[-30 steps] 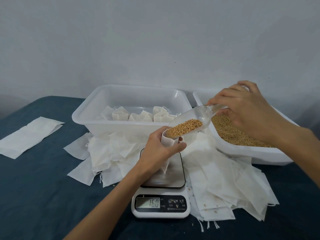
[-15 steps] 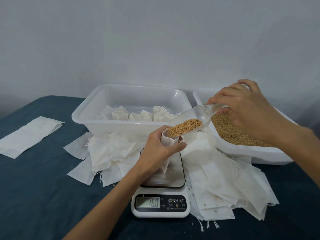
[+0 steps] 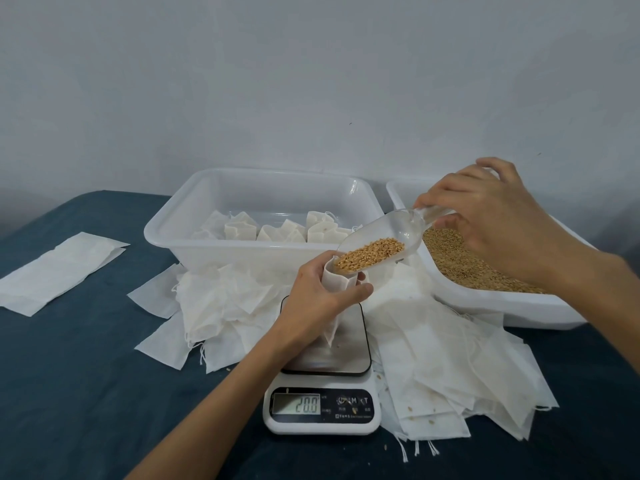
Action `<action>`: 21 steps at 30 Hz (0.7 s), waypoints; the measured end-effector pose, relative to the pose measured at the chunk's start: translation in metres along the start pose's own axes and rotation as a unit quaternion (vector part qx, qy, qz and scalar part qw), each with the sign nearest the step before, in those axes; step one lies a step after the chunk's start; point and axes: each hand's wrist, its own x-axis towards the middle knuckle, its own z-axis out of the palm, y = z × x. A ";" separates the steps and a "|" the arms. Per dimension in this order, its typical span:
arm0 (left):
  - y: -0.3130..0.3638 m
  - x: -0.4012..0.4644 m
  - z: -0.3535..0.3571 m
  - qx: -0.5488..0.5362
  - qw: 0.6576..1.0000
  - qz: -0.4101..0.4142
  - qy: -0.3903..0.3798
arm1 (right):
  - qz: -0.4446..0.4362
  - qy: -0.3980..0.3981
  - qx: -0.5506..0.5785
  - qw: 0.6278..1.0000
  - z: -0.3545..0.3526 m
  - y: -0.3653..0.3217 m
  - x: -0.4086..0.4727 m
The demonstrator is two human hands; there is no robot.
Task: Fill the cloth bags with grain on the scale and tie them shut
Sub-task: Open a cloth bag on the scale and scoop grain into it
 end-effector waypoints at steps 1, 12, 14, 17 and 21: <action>0.000 0.000 0.000 0.000 1.000 -0.001 0.000 | 0.000 -0.001 0.000 1.000 0.000 0.000 0.000; 0.002 0.000 0.001 -0.008 1.000 -0.009 0.001 | -0.002 0.003 -0.005 1.000 0.000 0.001 -0.001; 0.002 -0.001 0.001 -0.008 1.000 -0.009 0.004 | -0.001 0.004 -0.005 1.000 -0.001 0.001 -0.002; 0.002 -0.001 0.001 -0.007 1.000 -0.008 0.005 | -0.002 0.005 -0.006 1.000 -0.001 0.001 -0.001; 0.003 -0.001 0.001 -0.001 1.000 -0.003 0.005 | -0.003 0.006 -0.005 1.000 0.000 0.000 0.000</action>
